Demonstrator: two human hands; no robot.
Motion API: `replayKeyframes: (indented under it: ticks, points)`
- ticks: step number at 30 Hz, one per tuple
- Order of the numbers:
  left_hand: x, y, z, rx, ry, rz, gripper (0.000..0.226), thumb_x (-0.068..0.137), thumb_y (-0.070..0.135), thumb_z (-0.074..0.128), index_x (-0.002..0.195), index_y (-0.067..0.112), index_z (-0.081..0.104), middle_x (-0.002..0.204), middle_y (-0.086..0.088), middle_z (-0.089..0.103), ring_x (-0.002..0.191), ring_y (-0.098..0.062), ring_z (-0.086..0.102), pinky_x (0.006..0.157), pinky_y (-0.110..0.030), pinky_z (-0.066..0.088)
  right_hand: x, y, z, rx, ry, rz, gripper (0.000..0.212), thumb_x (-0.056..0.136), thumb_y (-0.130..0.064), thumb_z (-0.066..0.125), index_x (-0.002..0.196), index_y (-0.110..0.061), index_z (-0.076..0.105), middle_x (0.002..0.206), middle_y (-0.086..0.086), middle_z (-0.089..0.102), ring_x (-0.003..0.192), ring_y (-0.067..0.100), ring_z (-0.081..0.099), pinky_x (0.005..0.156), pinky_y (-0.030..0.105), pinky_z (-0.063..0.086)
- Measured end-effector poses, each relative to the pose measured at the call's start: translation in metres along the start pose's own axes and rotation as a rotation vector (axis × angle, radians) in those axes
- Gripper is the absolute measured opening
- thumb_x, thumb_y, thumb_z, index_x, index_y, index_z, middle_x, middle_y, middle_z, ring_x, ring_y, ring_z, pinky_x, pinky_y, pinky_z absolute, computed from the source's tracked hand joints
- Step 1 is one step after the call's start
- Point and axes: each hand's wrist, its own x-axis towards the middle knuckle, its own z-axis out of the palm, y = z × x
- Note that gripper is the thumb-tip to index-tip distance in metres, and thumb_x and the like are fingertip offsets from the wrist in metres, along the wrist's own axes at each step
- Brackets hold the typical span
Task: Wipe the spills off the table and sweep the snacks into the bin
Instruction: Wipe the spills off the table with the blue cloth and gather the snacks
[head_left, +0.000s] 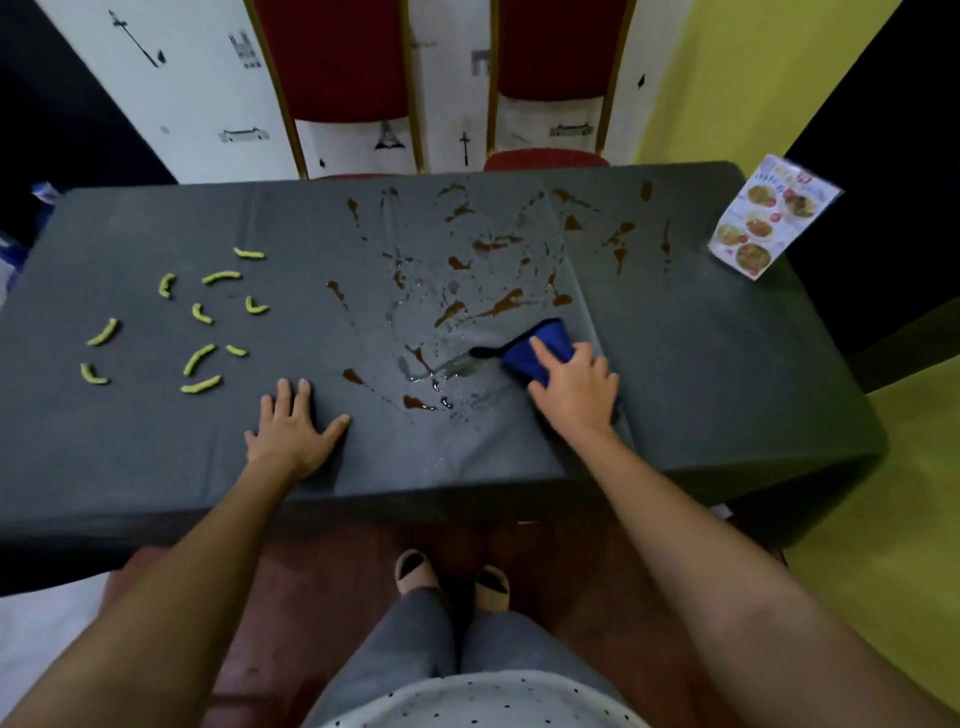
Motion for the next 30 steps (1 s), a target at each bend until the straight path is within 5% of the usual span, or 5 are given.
replayKeyframes:
  ticks: [4, 9, 20, 24, 30]
  points:
    - [-0.001, 0.000, 0.002, 0.005, 0.018, 0.015, 0.085, 0.086, 0.069, 0.036, 0.151, 0.026, 0.000, 0.160, 0.000, -0.008, 0.147, -0.027, -0.003, 0.114, -0.061, 0.013, 0.003, 0.040, -0.004, -0.028, 0.032, 0.182, 0.063, 0.087, -0.054, 0.053, 0.145, -0.044, 0.028, 0.126, 0.015, 0.042, 0.105, 0.035, 0.047, 0.090, 0.046, 0.039]
    - [-0.001, 0.004, -0.003, 0.113, 0.057, 0.001, 0.085, 0.085, 0.072, 0.031, 0.151, 0.027, 0.003, 0.161, 0.000, -0.002, 0.147, -0.026, 0.002, 0.108, -0.069, 0.002, -0.002, -0.008, 0.001, -0.010, 0.010, 0.323, 0.063, 0.090, -0.054, 0.048, 0.147, -0.039, 0.026, 0.127, 0.019, 0.040, 0.103, 0.036, 0.046, 0.087, 0.045, 0.040]
    - [0.005, -0.015, -0.010, 0.186, 0.222, 0.183, 0.087, 0.073, 0.085, 0.031, 0.137, 0.025, 0.038, 0.143, -0.009, 0.033, 0.133, -0.035, 0.030, 0.113, -0.059, 0.007, -0.030, -0.094, 0.013, -0.037, -0.041, -0.104, 0.065, 0.087, -0.054, 0.052, 0.145, -0.043, 0.024, 0.130, 0.013, 0.042, 0.107, 0.030, 0.045, 0.088, 0.044, 0.039]
    - [0.015, -0.030, -0.011, 0.137, 0.242, 0.273, 0.087, 0.072, 0.086, 0.022, 0.132, 0.026, 0.044, 0.141, -0.010, 0.036, 0.137, -0.033, 0.025, 0.112, -0.058, 0.010, -0.013, -0.059, 0.007, -0.015, 0.021, 0.130, 0.065, 0.086, -0.055, 0.053, 0.144, -0.045, 0.026, 0.126, 0.012, 0.043, 0.106, 0.031, 0.048, 0.087, 0.043, 0.041]
    - [0.028, -0.053, -0.004, 0.091, 0.139, 0.372, 0.074, 0.083, 0.073, 0.027, 0.145, 0.032, 0.026, 0.160, 0.003, 0.003, 0.147, -0.024, -0.003, 0.115, -0.057, 0.007, 0.011, -0.080, 0.002, 0.049, -0.013, 0.593, 0.063, 0.091, -0.053, 0.049, 0.148, -0.041, 0.024, 0.136, 0.021, 0.035, 0.115, 0.041, 0.043, 0.095, 0.050, 0.037]
